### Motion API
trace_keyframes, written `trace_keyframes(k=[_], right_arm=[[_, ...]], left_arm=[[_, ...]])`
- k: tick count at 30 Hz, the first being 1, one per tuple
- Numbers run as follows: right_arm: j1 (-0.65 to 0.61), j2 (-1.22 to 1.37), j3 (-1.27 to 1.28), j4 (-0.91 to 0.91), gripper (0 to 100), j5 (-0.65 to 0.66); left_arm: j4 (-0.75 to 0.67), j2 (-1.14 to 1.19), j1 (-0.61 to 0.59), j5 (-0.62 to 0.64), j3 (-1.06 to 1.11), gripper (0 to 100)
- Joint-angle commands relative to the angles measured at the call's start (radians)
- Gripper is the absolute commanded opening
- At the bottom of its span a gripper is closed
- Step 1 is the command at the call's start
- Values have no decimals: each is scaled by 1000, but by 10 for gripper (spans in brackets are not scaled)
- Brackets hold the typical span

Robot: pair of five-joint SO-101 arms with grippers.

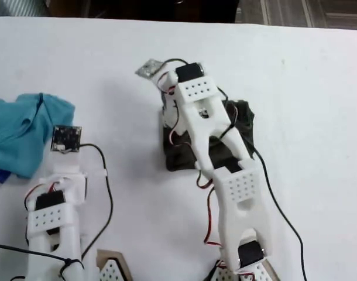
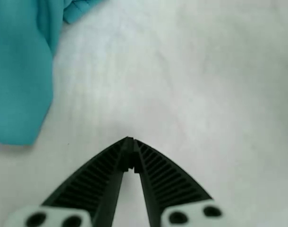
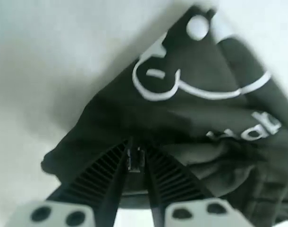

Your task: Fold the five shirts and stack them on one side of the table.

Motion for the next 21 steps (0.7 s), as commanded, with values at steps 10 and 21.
trace_keyframes(k=[10,21], right_arm=[[189,-166,285,30,19,11],[325,-522,512,30,19,11]], left_arm=[[-17,-15,-5,-2,-2,28],[-17,-15,-5,-2,-2,28]])
